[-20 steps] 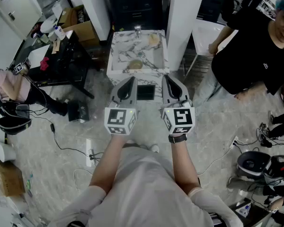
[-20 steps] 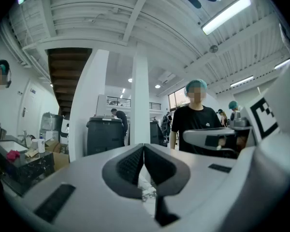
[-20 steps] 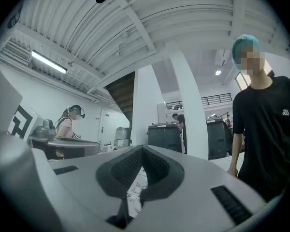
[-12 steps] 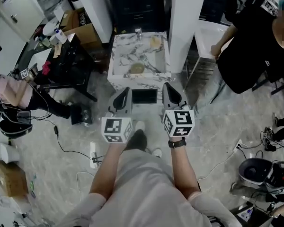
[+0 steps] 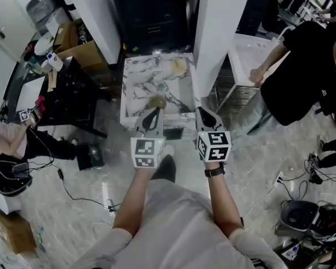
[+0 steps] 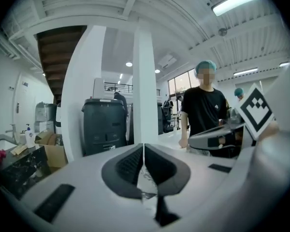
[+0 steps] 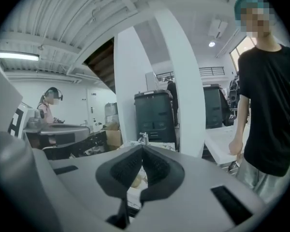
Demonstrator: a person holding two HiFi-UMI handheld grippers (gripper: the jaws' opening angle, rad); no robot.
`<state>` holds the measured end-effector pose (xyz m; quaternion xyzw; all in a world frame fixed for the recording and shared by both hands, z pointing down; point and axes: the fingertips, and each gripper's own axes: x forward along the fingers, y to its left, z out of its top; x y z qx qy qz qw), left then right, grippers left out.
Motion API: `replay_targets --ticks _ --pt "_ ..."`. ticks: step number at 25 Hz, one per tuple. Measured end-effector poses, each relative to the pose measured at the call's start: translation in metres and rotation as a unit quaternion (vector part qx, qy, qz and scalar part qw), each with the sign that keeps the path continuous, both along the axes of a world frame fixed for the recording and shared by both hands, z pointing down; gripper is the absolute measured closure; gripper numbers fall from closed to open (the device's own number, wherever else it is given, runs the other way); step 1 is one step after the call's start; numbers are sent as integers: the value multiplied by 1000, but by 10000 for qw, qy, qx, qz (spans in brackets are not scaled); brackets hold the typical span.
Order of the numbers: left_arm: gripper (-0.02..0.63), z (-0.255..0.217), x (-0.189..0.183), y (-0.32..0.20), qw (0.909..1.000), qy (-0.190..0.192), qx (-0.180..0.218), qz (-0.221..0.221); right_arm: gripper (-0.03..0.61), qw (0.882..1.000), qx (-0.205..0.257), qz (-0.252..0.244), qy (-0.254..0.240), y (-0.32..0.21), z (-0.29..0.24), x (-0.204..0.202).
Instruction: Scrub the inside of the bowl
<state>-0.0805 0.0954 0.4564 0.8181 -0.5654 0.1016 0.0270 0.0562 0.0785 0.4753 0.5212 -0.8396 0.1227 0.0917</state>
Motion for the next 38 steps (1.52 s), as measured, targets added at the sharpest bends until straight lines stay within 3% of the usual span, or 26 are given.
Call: replay_targets --ticks 4,10,20,28,33,34,36,38 --pt "600 16 -28 -68 9993 -100 -326 136 571 9996 -236 -169 56 -60 12 -37" --pt "600 71 -63 -142 9893 -94 -1353 534 571 9974 -550 -271 369 -141 35 -80" --pt "600 157 -79 -187 9614 -341 -2521 1046 571 9913 -1033 -440 690 -205 77 -105" --pt "600 202 -78 -213 9462 -566 -3055 900 571 9862 -1096 -810 941 -258 99 -102" --pt "587 248 -76 -215 9197 -1034 -3650 1016 571 9824 -1290 -895 1008 -289 118 -91" --pt "552 258 -75 -215 9122 -1096 -3797 1082 571 9816 -1326 -915 1023 -294 121 -91" --pt "421 277 -71 -211 8939 -1207 -4120 1288 571 9797 -1416 -947 1058 -302 128 -89" --pt "372 298 -66 -205 8777 -1348 -4360 1466 571 9774 -1513 -980 1103 -306 137 -87"
